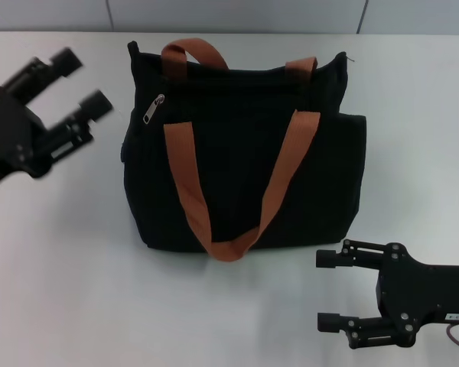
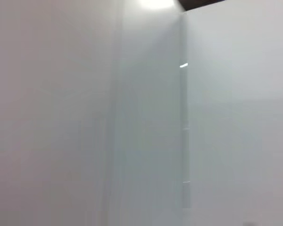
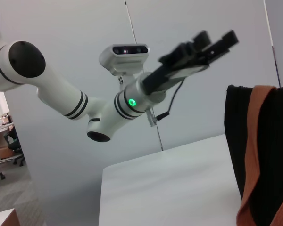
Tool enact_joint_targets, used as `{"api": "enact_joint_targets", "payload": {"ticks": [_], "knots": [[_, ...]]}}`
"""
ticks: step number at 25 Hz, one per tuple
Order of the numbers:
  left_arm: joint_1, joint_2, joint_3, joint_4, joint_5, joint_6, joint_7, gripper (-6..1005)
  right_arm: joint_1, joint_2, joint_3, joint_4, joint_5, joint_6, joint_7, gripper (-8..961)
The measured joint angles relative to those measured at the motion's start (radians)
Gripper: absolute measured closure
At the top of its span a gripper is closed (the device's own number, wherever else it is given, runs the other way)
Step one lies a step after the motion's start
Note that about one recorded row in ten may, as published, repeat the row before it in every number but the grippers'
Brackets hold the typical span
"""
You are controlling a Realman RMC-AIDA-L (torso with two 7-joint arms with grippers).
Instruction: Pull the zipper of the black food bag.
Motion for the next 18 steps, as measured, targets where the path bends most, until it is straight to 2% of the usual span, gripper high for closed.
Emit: {"api": "enact_joint_targets", "payload": {"ticks": [1, 2, 3, 6, 7, 8, 14, 18], "knots": [[0.000, 0.000, 0.000, 0.000, 0.000, 0.000, 0.000, 254, 0.000, 0.000, 0.000, 0.000, 0.000, 0.000, 0.000, 154], [0.002, 0.013, -0.043, -0.001, 0.007, -0.064, -0.004, 253, -0.001, 0.000, 0.000, 0.001, 0.000, 0.000, 0.000, 154], [0.000, 0.049, -0.032, -0.001, 0.031, -0.142, -0.009, 253, -0.003, -0.001, 0.000, 0.000, 0.000, 0.001, 0.000, 155], [-0.003, 0.059, -0.027, -0.001, 0.048, -0.167, -0.011, 251, -0.004, -0.001, 0.000, -0.001, 0.000, 0.001, 0.000, 155], [-0.011, 0.077, -0.024, 0.004, 0.095, -0.200, -0.013, 250, -0.004, -0.001, 0.000, -0.001, 0.000, 0.001, 0.000, 155], [-0.020, 0.086, -0.024, 0.014, 0.152, -0.213, -0.011, 249, -0.005, -0.002, 0.000, -0.001, 0.000, 0.001, 0.000, 155], [-0.044, 0.083, -0.025, 0.027, 0.247, -0.236, 0.011, 252, -0.004, -0.003, 0.000, -0.007, 0.000, 0.001, 0.020, 156], [-0.065, 0.068, -0.027, 0.028, 0.287, -0.293, 0.040, 256, -0.002, -0.005, 0.002, -0.008, -0.001, 0.001, 0.025, 157]]}}
